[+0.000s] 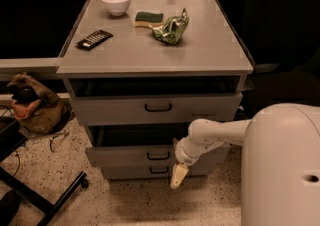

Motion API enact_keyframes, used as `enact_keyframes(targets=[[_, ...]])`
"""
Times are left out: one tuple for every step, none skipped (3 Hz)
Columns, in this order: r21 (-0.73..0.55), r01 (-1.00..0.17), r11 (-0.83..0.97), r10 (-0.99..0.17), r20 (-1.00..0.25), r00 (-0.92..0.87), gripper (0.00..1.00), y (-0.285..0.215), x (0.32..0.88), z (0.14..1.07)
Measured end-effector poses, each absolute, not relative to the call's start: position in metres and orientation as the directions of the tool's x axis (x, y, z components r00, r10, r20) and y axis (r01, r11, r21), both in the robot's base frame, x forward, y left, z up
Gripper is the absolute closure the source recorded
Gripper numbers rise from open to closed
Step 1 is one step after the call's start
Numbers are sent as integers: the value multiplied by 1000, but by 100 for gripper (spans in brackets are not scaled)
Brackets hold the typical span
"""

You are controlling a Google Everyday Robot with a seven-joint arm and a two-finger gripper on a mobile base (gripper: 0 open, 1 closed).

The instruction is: Open middle drawer

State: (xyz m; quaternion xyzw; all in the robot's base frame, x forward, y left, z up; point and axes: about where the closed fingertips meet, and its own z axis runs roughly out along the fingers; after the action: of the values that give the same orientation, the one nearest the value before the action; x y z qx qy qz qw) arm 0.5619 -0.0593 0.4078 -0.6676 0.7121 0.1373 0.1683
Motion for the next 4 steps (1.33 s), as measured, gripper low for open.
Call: enact_keyframes(targets=[[-15, -998, 64, -905, -422, -52, 0, -57, 558, 409], [46, -997, 62, -907, -414, -75, 0, -57, 534, 410], [46, -997, 62, -907, -414, -75, 0, -57, 534, 414], [98, -992, 79, -907, -407, -113, 0, -61, 506, 417]])
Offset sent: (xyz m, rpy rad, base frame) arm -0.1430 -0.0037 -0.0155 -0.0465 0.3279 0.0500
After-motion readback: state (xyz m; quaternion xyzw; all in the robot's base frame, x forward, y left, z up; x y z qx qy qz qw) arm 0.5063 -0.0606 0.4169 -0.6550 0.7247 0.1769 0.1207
